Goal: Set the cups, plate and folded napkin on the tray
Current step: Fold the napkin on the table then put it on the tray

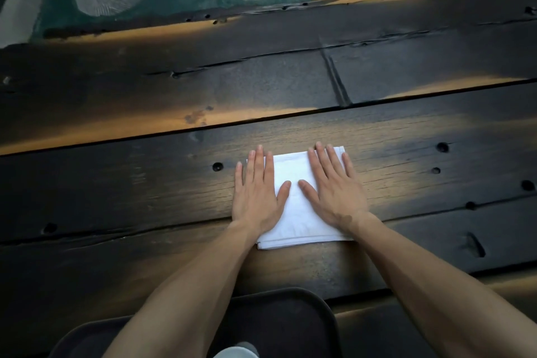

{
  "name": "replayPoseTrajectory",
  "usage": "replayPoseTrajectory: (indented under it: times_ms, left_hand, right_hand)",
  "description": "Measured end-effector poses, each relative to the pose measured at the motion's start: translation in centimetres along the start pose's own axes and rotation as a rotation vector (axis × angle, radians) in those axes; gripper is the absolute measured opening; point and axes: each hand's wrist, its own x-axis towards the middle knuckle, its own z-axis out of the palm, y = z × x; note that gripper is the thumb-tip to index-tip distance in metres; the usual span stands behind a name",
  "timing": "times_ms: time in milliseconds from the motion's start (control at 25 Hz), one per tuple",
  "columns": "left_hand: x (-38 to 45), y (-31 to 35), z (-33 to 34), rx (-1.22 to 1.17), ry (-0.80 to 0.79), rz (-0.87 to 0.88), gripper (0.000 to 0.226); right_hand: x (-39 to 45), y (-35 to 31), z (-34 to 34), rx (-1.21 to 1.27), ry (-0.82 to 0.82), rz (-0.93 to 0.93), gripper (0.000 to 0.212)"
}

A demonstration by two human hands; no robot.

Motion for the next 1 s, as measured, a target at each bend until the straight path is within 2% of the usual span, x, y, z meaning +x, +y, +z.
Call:
replayPoseTrajectory:
  times_ms: [240, 520, 800, 1000]
  left_hand:
    - [-0.4, 0.3, -0.5, -0.008, -0.032, -0.021, 0.075]
    - [-5.1, 0.0, -0.3, -0.054, -0.077, -0.012, 0.074]
    - [-5.1, -0.3, 0.5, -0.001, -0.045, -0.002, 0.075]
    - [-4.5, -0.4, -0.4, -0.049, -0.097, 0.021, 0.079]
  right_hand:
    - [-0.5, -0.2, 0.0, 0.011, -0.021, 0.022, 0.075]
    - [-5.4, 0.6, 0.5, 0.060, -0.051, 0.046, 0.075]
    - [-5.4, 0.5, 1.1, 0.079, -0.012, 0.076, 0.072]
    - [-4.6, 0.6, -0.5, 0.004, -0.034, 0.056, 0.071]
